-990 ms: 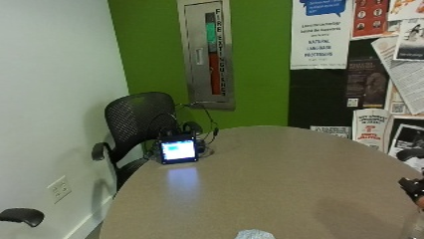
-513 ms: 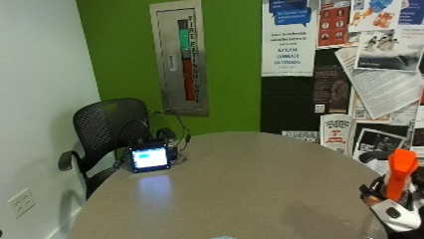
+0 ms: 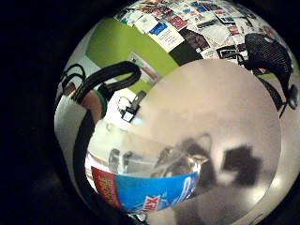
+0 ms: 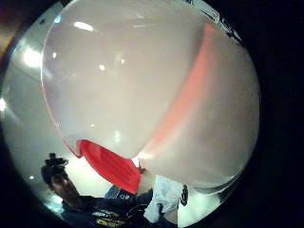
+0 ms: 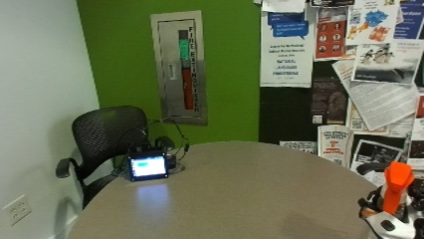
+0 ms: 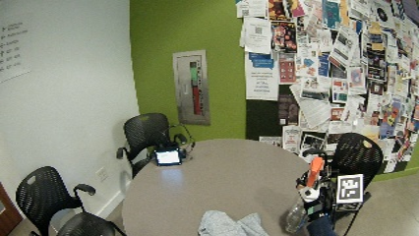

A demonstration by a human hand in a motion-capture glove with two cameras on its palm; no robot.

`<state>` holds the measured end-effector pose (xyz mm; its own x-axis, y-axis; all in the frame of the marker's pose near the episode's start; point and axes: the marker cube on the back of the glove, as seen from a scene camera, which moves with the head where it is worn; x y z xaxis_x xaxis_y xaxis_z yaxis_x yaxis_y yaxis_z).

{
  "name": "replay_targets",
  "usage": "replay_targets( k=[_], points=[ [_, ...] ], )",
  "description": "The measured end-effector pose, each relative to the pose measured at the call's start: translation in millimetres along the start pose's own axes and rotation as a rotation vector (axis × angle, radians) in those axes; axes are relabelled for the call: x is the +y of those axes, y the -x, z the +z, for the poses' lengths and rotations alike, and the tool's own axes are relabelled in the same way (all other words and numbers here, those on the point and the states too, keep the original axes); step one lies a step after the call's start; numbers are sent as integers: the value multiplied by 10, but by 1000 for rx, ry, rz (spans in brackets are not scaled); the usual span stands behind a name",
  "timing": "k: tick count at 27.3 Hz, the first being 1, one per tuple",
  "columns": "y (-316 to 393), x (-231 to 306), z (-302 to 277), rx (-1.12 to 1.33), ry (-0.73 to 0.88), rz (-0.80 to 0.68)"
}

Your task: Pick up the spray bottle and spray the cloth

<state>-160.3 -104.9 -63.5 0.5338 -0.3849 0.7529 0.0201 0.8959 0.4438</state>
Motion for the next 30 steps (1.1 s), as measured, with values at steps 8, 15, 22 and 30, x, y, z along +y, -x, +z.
replay_targets(
  k=[8, 15, 22, 30],
  points=[
    [-33, -13, -250, 25, -69, 4],
    [110, -147, -476, 39, -122, -8],
    [217, -183, -531, 140, -110, -85],
    [901, 25, -207, 550, -97, -366]
  ],
)
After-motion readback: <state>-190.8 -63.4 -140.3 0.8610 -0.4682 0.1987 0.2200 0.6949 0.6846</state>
